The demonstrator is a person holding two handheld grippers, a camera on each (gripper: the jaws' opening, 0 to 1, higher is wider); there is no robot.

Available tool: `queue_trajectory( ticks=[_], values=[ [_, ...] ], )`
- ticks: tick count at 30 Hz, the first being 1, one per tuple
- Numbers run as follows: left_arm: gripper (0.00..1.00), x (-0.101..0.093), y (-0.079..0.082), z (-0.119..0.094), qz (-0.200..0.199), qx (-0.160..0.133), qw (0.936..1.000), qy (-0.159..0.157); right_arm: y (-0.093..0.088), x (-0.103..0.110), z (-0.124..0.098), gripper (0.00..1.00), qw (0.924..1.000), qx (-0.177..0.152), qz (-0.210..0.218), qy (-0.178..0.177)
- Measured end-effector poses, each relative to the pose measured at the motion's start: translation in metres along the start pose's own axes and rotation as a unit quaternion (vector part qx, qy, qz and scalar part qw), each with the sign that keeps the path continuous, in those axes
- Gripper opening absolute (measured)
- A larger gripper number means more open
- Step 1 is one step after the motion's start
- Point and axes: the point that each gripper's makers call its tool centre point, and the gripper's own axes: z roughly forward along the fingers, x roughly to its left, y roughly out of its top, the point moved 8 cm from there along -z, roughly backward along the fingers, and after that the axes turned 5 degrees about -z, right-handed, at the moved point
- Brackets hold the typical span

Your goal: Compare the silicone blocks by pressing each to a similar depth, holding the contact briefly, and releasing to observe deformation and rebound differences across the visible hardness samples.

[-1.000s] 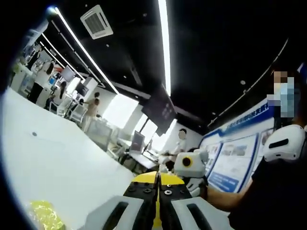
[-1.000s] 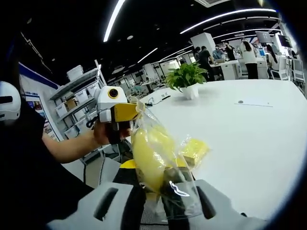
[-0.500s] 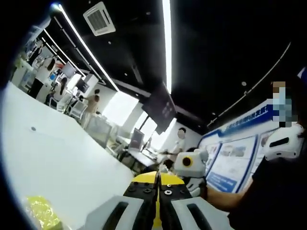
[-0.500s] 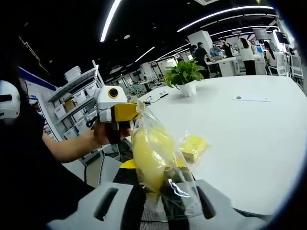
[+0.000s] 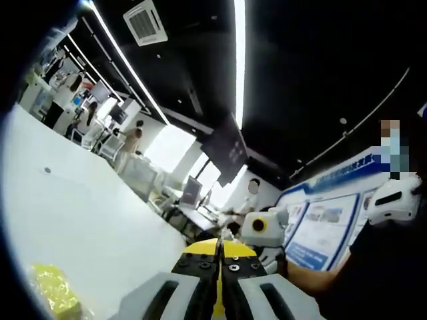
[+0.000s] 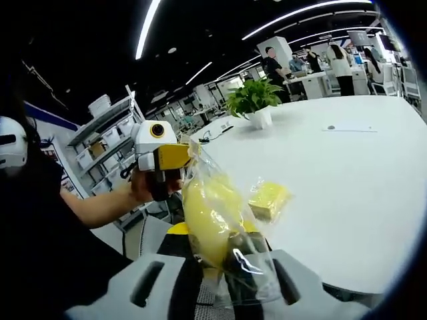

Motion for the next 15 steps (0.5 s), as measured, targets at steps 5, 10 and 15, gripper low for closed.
queue_trajectory(
  ticks=[5,10,15],
  values=[
    [0.0,0.0009,-0.0011,-0.0005,-0.003,0.001,1.0,0.001,-0.0011,-0.0012,0.0007,0.08,0.9999,0.003,0.008,0.006],
    [0.0,0.0061,-0.0032,-0.0002,-0.016,-0.004,0.9998,0.008,-0.0025,-0.0043,0.0024,0.08,0.9999,0.007,0.013,0.006],
    [0.0,0.008,-0.0047,-0.0005,-0.028,-0.013,0.9995,0.005,-0.003,-0.006,0.003,0.08,0.9999,0.007,0.006,0.005]
  ],
)
